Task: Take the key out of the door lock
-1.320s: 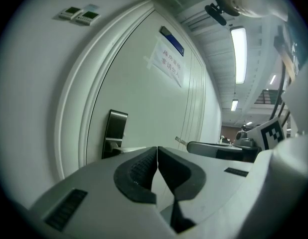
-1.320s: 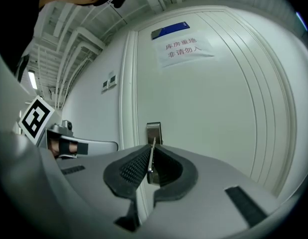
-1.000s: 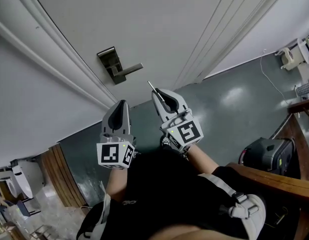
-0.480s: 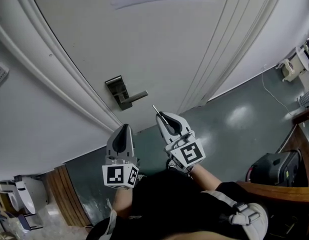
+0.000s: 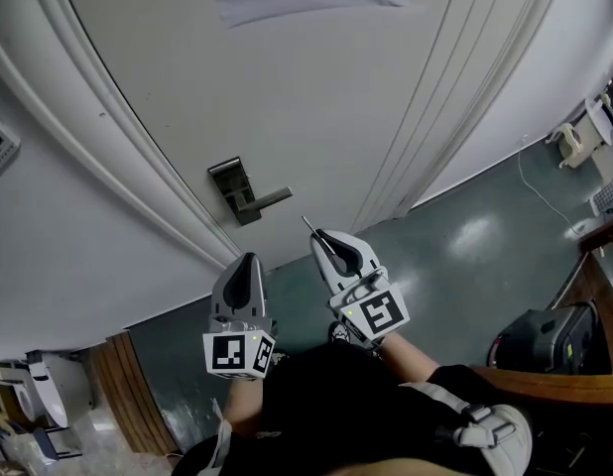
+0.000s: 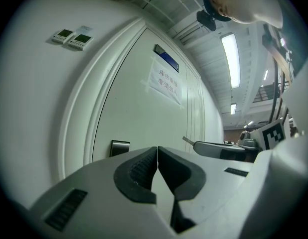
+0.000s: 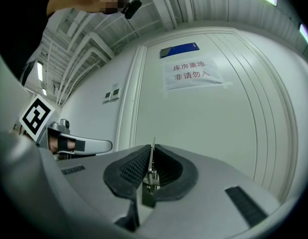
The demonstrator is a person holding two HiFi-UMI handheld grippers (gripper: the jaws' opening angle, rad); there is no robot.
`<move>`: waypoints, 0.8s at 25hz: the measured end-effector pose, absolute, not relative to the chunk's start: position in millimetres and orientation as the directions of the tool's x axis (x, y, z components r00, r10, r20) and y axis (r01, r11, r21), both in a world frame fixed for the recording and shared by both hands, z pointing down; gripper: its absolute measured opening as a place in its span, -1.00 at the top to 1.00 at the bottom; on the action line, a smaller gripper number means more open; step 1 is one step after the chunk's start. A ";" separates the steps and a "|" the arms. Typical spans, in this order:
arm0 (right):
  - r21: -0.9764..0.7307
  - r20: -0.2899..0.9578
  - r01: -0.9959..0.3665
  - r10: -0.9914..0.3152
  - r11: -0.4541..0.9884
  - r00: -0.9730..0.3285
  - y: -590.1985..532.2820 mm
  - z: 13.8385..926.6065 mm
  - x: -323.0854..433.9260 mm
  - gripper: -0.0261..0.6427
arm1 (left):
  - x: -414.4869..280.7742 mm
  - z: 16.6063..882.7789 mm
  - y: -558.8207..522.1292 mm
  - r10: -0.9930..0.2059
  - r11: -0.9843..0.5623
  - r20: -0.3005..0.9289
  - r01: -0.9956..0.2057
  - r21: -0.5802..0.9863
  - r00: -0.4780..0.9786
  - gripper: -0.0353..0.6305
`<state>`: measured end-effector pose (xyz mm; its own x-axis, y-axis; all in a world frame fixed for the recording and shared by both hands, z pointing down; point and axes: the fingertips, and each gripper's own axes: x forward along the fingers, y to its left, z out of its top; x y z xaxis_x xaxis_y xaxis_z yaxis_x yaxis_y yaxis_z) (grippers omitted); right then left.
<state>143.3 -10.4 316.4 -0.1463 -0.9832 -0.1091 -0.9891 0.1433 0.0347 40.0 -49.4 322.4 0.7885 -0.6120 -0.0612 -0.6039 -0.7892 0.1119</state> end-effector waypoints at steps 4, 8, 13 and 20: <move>0.036 -0.087 -0.989 -0.985 0.144 -0.147 -12.1 320.4 143.7 0.83 | 37.9 324.3 -51.9 -0.620 -0.782 -0.058 -0.612 0.116 0.782 0.82; 0.034 -0.082 -0.988 -0.985 0.151 -0.154 -11.2 322.8 140.8 0.83 | 35.6 327.4 -50.6 -0.621 -0.782 -0.058 -0.612 0.120 0.782 0.82; 0.024 -0.085 -0.986 -0.983 0.163 -0.164 -10.9 320.5 132.3 0.83 | 28.8 328.8 -49.2 -0.624 -0.779 -0.050 -0.615 0.119 0.780 0.82; 0.051 -0.078 -0.982 -0.979 0.182 -0.186 -20.3 322.4 112.2 0.83 | 15.5 335.2 -57.0 -0.628 -0.775 -0.058 -0.618 0.131 0.776 0.82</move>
